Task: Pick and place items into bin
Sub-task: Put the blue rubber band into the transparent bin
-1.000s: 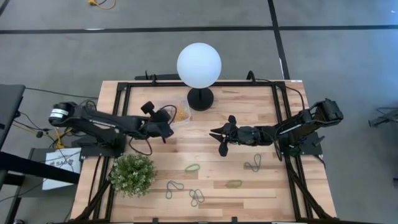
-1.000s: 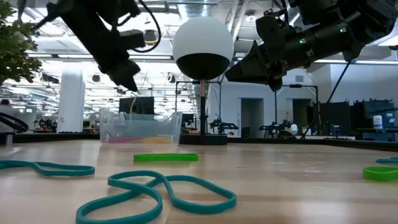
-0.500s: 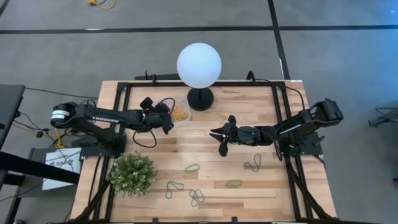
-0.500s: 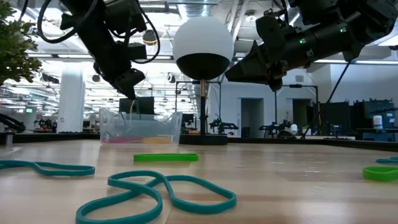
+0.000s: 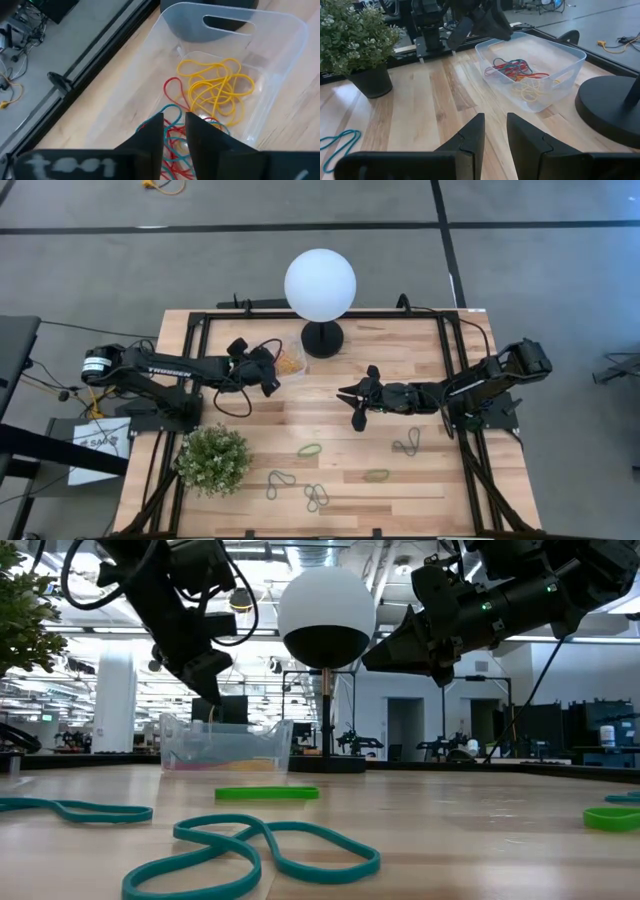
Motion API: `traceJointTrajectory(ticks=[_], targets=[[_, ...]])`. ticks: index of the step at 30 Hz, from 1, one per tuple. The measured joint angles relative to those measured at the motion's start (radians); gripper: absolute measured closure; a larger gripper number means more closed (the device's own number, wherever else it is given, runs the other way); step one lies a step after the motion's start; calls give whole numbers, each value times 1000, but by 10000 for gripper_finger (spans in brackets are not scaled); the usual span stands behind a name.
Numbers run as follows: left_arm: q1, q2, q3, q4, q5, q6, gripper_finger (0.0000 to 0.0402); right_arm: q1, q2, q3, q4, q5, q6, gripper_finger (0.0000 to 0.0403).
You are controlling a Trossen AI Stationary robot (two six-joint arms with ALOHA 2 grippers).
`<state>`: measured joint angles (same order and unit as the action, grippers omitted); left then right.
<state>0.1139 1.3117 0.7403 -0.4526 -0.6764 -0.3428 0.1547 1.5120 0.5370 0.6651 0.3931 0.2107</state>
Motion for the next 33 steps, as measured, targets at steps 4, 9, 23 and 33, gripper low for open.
traceJointTrajectory(ticks=[4,9,23,33], targets=[[-13,0,0,40,72,42,320,0,0,0,0,0,0,326],[-53,-1,0,167,159,135,320,0,0,0,0,0,0,326],[-230,-1,0,325,739,329,319,0,0,0,0,0,0,326],[-313,-1,0,439,696,346,319,0,0,0,-2,-5,0,326]])
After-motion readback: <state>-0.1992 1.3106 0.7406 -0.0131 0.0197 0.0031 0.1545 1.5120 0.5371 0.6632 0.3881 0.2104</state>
